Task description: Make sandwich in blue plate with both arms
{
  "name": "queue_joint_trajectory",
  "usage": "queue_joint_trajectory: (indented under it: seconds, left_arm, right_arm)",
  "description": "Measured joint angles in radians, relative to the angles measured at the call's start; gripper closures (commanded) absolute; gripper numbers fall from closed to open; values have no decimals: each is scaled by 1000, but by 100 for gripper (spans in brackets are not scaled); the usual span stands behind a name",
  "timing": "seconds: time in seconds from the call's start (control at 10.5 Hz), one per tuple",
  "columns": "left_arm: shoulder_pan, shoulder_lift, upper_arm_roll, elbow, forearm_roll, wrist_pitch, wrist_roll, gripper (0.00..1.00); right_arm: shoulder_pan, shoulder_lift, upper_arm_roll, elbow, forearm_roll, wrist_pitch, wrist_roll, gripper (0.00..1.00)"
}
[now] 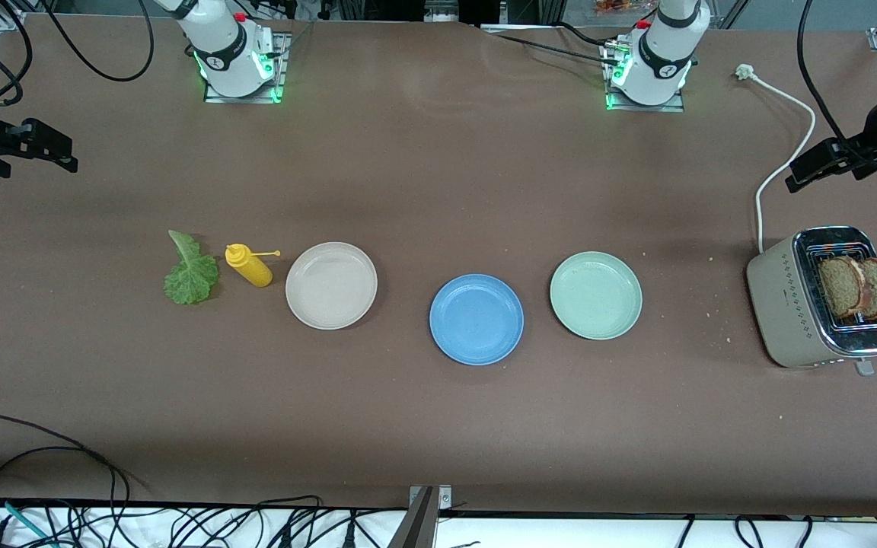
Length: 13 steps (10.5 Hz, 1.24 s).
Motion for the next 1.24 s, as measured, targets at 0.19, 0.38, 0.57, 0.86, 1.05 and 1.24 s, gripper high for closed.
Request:
queue_joint_trajectory:
  seconds: [0.19, 0.38, 0.57, 0.86, 1.05, 1.24]
  left_arm:
    - [0, 0, 0, 0, 0, 0, 0, 0]
    - [0, 0, 0, 0, 0, 0, 0, 0]
    - [0, 0, 0, 0, 0, 0, 0, 0]
    - [0, 0, 0, 0, 0, 0, 0, 0]
    - [0, 0, -1, 0, 0, 0, 0, 0]
    - [-1, 0, -2, 0, 0, 0, 0, 0]
  right_arm:
    - [0, 0, 0, 0, 0, -4, 0, 0]
    - [0, 0, 0, 0, 0, -6, 1, 0]
    - [0, 0, 0, 1, 0, -6, 1, 0]
    - [0, 0, 0, 10, 0, -6, 1, 0]
    - [0, 0, 0, 12, 0, -6, 1, 0]
    - [-1, 0, -1, 13, 0, -6, 1, 0]
